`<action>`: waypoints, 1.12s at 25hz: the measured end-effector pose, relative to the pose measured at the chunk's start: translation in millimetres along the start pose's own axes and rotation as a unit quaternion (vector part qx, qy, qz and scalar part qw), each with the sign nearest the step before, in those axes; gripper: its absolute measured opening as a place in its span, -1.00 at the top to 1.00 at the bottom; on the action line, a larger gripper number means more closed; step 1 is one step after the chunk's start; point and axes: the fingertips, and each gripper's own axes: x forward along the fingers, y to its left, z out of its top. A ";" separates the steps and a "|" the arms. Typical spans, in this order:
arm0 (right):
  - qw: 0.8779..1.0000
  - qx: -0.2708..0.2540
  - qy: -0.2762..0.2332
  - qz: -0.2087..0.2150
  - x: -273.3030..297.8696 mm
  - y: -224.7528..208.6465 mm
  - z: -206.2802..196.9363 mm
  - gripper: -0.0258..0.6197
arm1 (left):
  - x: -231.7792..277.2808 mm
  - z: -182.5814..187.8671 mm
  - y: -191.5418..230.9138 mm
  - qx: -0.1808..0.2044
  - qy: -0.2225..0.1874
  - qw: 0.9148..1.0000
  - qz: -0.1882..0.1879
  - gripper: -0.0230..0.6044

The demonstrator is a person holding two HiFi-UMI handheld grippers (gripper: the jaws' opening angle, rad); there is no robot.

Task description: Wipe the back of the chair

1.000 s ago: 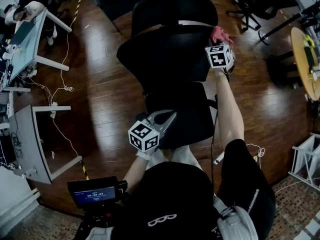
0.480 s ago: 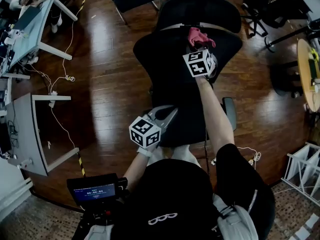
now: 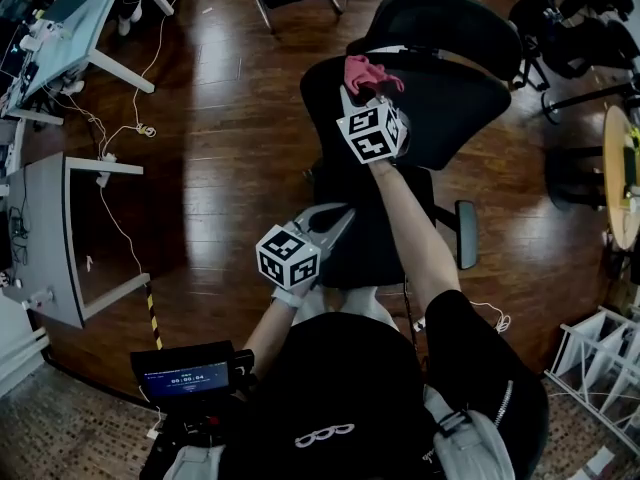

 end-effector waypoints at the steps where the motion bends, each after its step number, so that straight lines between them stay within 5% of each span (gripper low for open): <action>1: 1.000 -0.006 -0.003 0.012 2.4 11.4 4.5 0.79 | -2.7 0.4 1.2 -0.001 -0.003 1.000 0.003 0.95; 15: 0.982 -0.064 -0.037 0.175 26.1 153.5 27.1 0.79 | -30.6 -3.3 21.9 -0.016 -0.027 0.999 0.034 0.95; 28: 0.993 0.000 0.028 0.119 39.7 57.9 -41.0 0.79 | -18.4 -0.8 17.1 -0.007 -0.010 1.000 0.025 0.96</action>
